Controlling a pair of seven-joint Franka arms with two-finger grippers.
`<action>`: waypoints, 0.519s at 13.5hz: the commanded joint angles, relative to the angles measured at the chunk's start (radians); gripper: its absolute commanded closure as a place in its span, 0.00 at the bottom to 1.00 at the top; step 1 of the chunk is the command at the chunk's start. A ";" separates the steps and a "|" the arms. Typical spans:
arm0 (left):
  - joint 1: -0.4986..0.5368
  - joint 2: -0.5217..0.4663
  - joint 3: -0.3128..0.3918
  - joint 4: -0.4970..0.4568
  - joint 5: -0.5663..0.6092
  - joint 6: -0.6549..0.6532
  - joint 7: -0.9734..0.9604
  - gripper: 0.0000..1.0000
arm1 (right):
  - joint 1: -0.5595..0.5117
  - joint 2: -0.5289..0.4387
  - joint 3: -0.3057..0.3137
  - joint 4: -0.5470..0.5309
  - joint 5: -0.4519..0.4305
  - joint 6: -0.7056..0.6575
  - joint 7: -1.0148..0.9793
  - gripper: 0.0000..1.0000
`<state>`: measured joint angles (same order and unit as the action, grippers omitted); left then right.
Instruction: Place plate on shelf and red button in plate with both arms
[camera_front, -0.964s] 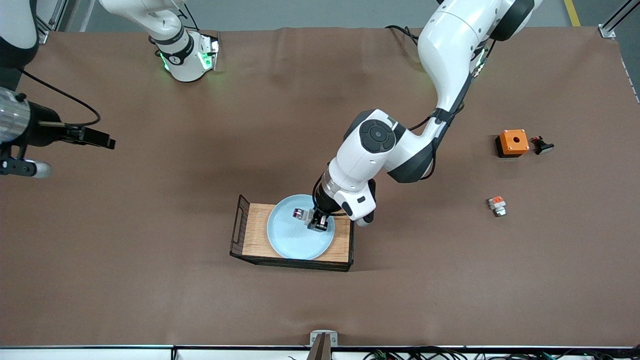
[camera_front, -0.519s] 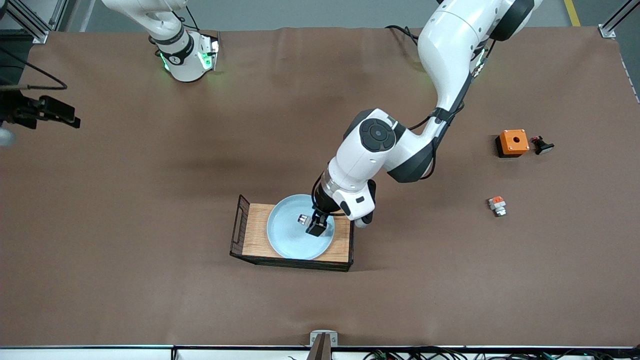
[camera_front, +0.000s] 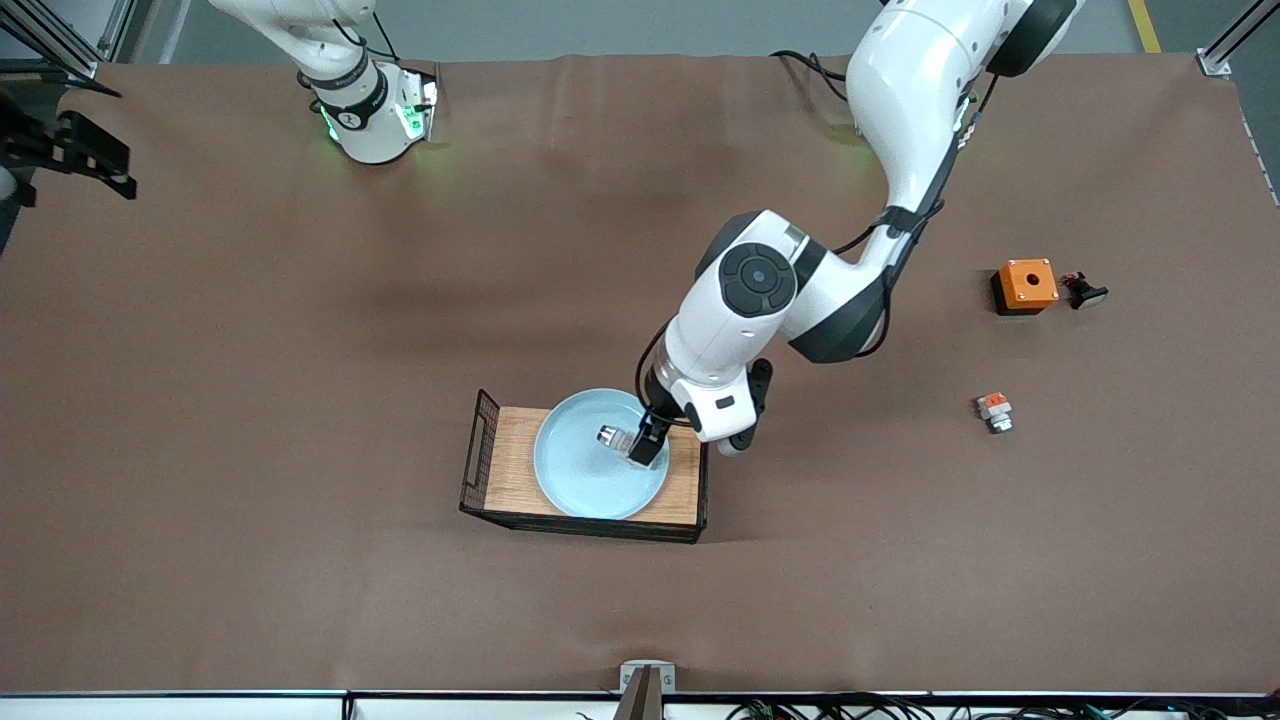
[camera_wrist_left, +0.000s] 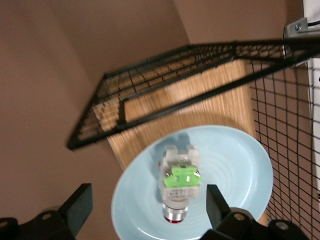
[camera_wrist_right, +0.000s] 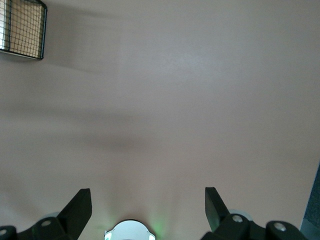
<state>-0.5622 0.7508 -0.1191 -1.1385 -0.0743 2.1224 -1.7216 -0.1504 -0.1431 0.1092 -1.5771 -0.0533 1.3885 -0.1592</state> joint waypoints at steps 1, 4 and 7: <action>0.022 -0.089 0.041 -0.015 0.021 -0.157 0.161 0.00 | -0.002 -0.071 -0.020 -0.037 -0.002 -0.023 0.032 0.00; 0.126 -0.157 0.035 -0.023 0.011 -0.275 0.395 0.00 | 0.060 -0.116 -0.081 -0.038 0.000 -0.066 0.046 0.00; 0.260 -0.232 0.035 -0.032 -0.067 -0.390 0.702 0.00 | 0.068 -0.154 -0.094 -0.072 0.000 -0.072 0.046 0.00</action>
<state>-0.3663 0.5779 -0.0765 -1.1339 -0.1033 1.7933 -1.1732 -0.1053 -0.2569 0.0318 -1.5996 -0.0530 1.3096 -0.1325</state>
